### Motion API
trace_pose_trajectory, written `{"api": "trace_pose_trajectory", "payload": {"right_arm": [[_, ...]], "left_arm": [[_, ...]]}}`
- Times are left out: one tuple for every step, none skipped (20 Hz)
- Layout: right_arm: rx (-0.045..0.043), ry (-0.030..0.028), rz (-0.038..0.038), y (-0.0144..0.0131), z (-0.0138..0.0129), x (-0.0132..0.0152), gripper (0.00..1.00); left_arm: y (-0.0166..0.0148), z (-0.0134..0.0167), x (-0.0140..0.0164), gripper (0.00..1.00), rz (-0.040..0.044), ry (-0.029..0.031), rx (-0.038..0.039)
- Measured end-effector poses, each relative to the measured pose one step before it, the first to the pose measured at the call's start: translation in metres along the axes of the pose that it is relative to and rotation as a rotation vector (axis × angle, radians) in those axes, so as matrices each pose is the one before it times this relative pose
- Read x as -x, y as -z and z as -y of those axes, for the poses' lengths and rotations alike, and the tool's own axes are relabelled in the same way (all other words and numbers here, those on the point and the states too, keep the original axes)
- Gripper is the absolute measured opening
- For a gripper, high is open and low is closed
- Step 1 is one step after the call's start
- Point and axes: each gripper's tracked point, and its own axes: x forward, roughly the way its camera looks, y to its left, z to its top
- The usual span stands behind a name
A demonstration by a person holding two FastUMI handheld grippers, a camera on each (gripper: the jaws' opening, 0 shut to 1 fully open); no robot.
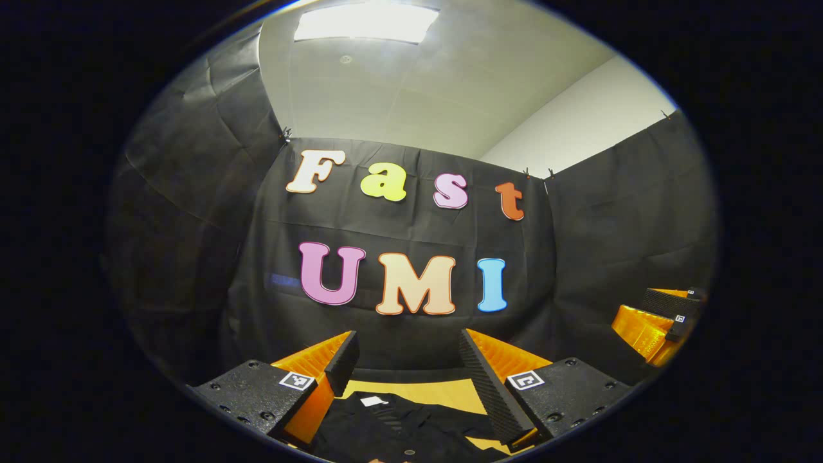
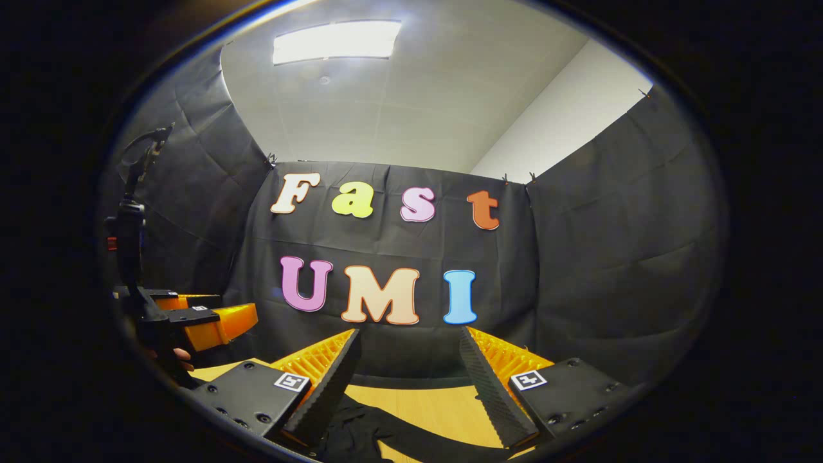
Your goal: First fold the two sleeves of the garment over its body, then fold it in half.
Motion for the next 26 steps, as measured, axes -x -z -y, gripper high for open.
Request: {"api": "trace_pose_trajectory", "payload": {"right_arm": [[-0.00061, -0.00536, -0.00304, 0.00123, -0.00109, 0.00051, 0.98], [0.00329, -0.00256, 0.00267, -0.00090, -0.00042, -0.00114, 0.97], [0.00427, 0.00207, 0.00760, -0.00131, 0.00121, -0.00042, 0.97], [0.00120, 0.00266, 0.00418, -0.00196, 0.00033, -0.00199, 0.99], [-0.00259, -0.00236, 0.00111, 0.00048, 0.00006, -0.00023, 0.97], [-0.00232, -0.00053, -0.00405, 0.00146, -0.00059, -0.00019, 0.97], [-0.00068, 0.00180, -0.00570, 0.00276, 0.00179, 0.00147, 0.97], [-0.00013, 0.00550, 0.00086, 0.00016, 0.00133, 0.00038, 0.97], [-0.00296, 0.00712, 0.00431, -0.00127, 0.00321, 0.00108, 0.99], [-0.00534, -0.00010, 0.00143, -0.00061, 0.00023, -0.00081, 0.99], [-0.00144, -0.00509, -0.00157, 0.00050, -0.00196, 0.00074, 0.98], [0.00125, 0.00153, 0.00120, -0.00031, 0.00035, -0.00116, 0.97], [-0.00083, -0.00040, -0.00151, 0.00068, 0.00149, -0.00069, 0.97], [-0.00380, -0.00524, -0.00317, 0.00089, -0.00190, -0.00115, 0.97], [-0.00319, -0.00542, -0.00310, 0.00213, -0.00209, -0.00036, 0.97], [0.00247, -0.00038, -0.00228, 0.00155, -0.00040, 0.00027, 0.97], [0.00812, -0.00034, -0.00401, 0.00286, 0.00148, 0.00060, 0.97], [0.00575, -0.00527, -0.00100, 0.00126, -0.00087, -0.00070, 0.99], [-0.00196, -0.00384, 0.00137, -0.00007, -0.00068, 0.00075, 0.97], [-0.00843, -0.00945, 0.00575, -0.00175, -0.00226, -0.00094, 0.97], [-0.00963, -0.00615, 0.00659, -0.00097, -0.00034, -0.00042, 0.97], [-0.00557, -0.00560, -0.00010, 0.00038, -0.00053, -0.00088, 0.97], [0.00059, -0.00685, -0.00453, 0.00500, 0.00057, -0.00038, 0.98], [0.00720, -0.00300, -0.00121, 0.00249, -0.00001, -0.00104, 0.97], [0.00625, -0.00213, -0.00147, 0.00328, 0.00240, -0.00212, 0.97], [0.00476, -0.00450, -0.00803, 0.00395, 0.00042, -0.00232, 0.97]], "left_arm": [[-0.00118, -0.00158, -0.00131, 0.92, 0.00248, -0.00345, 0.00016], [0.00163, 0.00108, 0.00177, 0.92, -0.00175, -0.00018, 0.00218], [-0.00125, -0.00040, 0.00014, 0.92, -0.00105, -0.00269, -0.00021], [-0.00097, 0.00078, -0.00104, 0.92, 0.00388, 0.00073, -0.00104], [-0.00123, 0.00039, -0.00077, 0.92, 0.00293, -0.00334, -0.00501], [0.00169, -0.00188, -0.00208, 0.92, -0.00127, -0.00549, -0.00597], [0.00058, 0.00029, 0.00015, 0.92, -0.00270, -0.00135, 0.00103], [0.00216, 0.00136, 0.00161, 0.92, -0.00441, -0.00052, 0.00808], [0.00030, 0.00092, -0.00015, 0.92, -0.00277, -0.00104, 0.01354], [0.00103, 0.00033, 0.00168, 0.92, 0.00022, -0.00140, 0.01218], [0.00073, -0.00055, -0.00140, 0.92, -0.00408, -0.00103, 0.00502], [0.00153, -0.00113, -0.00067, 0.92, -0.00418, -0.00148, -0.00145], [0.00082, -0.00061, 0.00017, 0.92, -0.00363, -0.00194, -0.00389], [0.00003, 0.00049, -0.00080, 0.92, 0.00118, 0.00000, -0.00133], [-0.00082, -0.00076, 0.00063, 0.92, 0.00303, -0.00002, -0.00001], [0.00031, 0.00089, 0.00065, 0.92, 0.00214, -0.00009, -0.00109], [0.00068, -0.00074, 0.00104, 0.92, -0.00002, -0.00266, -0.00028], [0.00124, -0.00094, -0.00097, 0.92, -0.00368, -0.00398, 0.00093], [0.00266, 0.00010, 0.00045, 0.92, -0.01171, -0.00494, 0.00083], [0.00249, -0.00093, 0.00252, 0.92, -0.00469, -0.00023, 0.00040], [-0.00281, -0.00190, 0.00304, 0.92, 0.01267, -0.00791, 0.00013], [-0.00263, -0.00396, -0.00051, 0.92, 0.00979, -0.01291, 0.00039], [0.00098, -0.00205, -0.00041, 0.92, -0.00299, -0.00767, -0.00076], [0.00306, -0.00171, 0.00139, 0.92, -0.00104, -0.00334, -0.00112], [-0.00054, -0.00305, 0.00198, 0.92, 0.00205, -0.00843, -0.00329], [0.00101, -0.00351, -0.00011, 0.92, -0.00034, -0.01190, -0.00680]]}}
